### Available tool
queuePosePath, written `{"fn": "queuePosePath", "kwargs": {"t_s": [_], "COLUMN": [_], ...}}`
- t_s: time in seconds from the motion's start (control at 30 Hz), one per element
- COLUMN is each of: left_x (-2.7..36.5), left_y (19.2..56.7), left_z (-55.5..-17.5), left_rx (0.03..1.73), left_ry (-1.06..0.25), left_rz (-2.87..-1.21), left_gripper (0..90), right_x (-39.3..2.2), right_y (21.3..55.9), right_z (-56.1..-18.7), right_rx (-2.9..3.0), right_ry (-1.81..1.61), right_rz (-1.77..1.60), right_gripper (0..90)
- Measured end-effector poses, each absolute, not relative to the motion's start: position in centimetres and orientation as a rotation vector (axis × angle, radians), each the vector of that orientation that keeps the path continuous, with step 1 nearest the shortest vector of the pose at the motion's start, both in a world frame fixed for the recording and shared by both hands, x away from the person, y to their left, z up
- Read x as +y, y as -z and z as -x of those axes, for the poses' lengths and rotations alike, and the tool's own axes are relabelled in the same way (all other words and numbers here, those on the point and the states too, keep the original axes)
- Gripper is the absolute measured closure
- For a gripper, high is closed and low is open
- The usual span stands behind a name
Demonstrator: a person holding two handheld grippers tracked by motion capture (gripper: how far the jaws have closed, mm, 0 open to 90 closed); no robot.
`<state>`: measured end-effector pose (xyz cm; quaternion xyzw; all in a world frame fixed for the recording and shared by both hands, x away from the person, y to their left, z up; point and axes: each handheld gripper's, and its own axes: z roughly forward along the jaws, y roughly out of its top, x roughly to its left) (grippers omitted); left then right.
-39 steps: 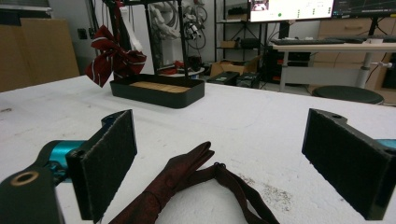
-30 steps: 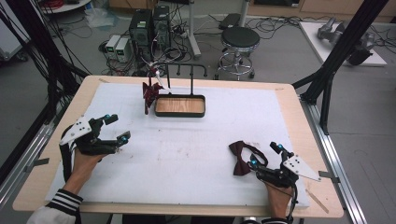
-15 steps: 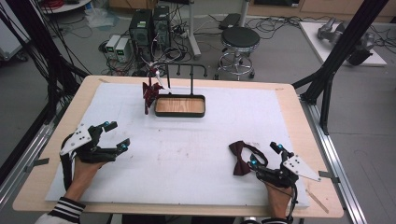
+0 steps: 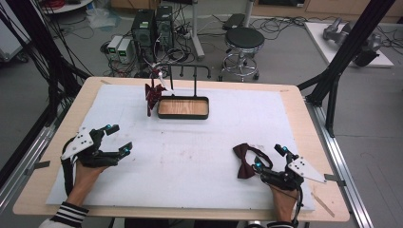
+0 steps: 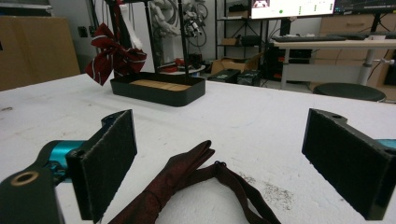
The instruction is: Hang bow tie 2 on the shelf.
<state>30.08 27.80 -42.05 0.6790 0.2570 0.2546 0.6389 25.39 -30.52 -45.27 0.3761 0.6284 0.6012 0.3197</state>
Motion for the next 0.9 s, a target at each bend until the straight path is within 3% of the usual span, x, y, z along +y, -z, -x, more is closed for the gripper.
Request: {"fn": "queuePosePath", "kwargs": {"t_s": [0.43,0.9], "left_x": [28.0,28.2], "left_y": [42.8,43.9], "left_z": [-29.8,-29.6], "left_rx": [0.589,0.605], "left_ry": [-0.584,-0.606], "left_rz": [-1.55,-1.553], "left_gripper": [15.4,15.6], "right_x": [-31.0,-29.0], "right_y": [43.8,41.5], "right_z": [-25.3,-25.2], "right_rx": [1.683,2.052], "right_ry": [-1.622,-1.41], "right_rz": [-1.003,-0.976], "right_gripper": [9.2,9.3]}}
